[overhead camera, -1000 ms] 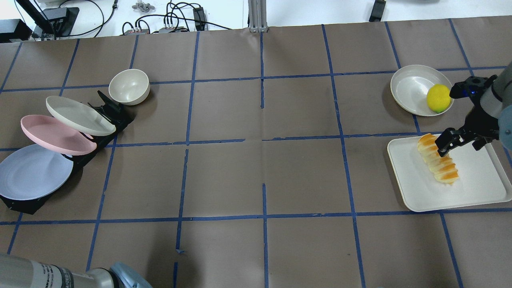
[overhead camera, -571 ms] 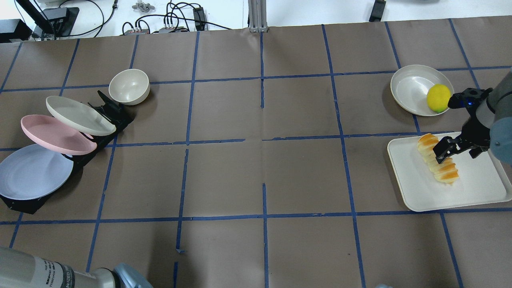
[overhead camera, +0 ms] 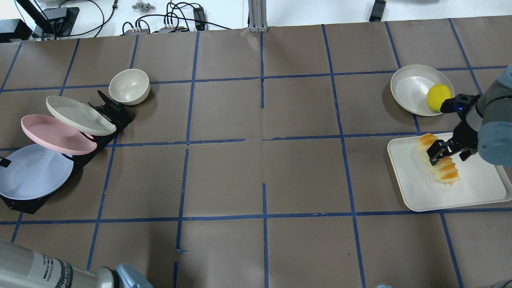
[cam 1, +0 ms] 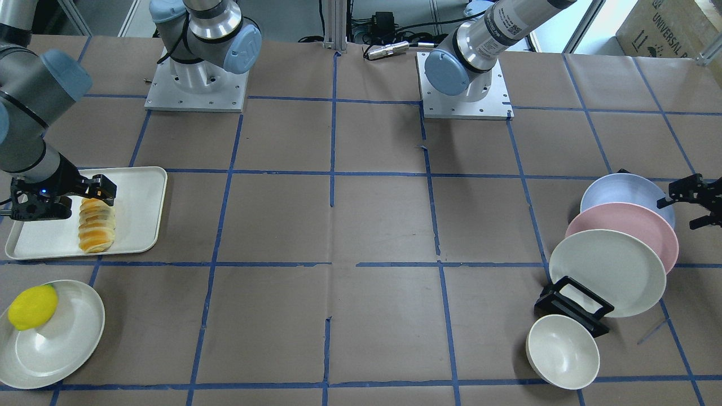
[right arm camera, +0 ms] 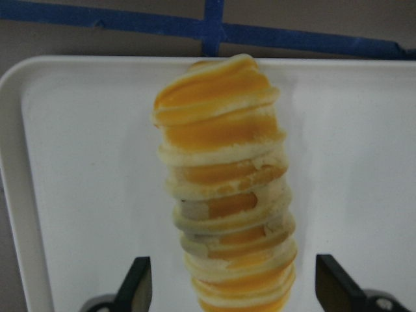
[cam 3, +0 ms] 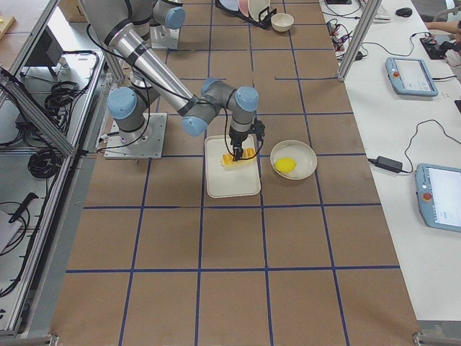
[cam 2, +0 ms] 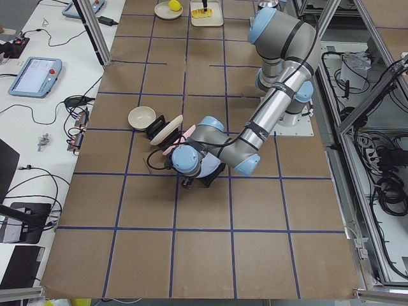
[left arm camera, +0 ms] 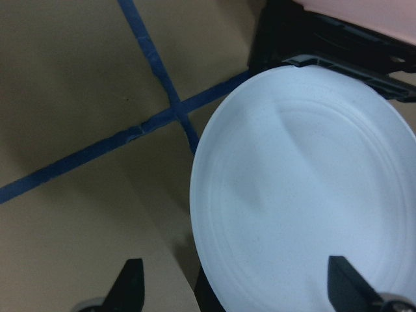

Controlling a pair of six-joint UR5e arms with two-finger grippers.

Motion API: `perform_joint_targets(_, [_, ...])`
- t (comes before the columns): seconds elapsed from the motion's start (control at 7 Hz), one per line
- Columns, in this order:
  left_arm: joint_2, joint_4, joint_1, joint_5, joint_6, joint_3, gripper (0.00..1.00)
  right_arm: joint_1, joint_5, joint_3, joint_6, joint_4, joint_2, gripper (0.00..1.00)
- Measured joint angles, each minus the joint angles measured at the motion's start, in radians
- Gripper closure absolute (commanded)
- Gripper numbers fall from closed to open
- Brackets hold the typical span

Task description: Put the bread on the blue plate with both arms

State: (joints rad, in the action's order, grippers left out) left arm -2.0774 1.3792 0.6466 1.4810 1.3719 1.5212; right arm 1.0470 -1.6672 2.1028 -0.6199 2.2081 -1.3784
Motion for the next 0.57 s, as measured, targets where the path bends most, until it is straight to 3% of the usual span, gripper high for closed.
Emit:
perform_joint_targets(0.14, [-0.021, -0.012, 0.002, 0.001, -0.004, 0.000, 0.00, 0.000, 0.002, 0.008, 0.001, 0.024, 0.018, 0.11])
perform_joint_targets(0.29, [-0.035, -0.025, 0.004, 0.005, -0.007, -0.001, 0.03, 0.000, 0.003, 0.010, 0.000, 0.055, 0.035, 0.25])
perform_joint_targets(0.43, [-0.043, -0.031, 0.005, 0.006, -0.010, 0.002, 0.21, -0.004, 0.003, 0.010, 0.000, 0.084, 0.047, 0.61])
perform_joint_targets(0.57, [-0.048, -0.033, 0.005, 0.007, -0.014, 0.003, 0.67, -0.012, 0.004, 0.010, 0.001, 0.098, 0.054, 0.92])
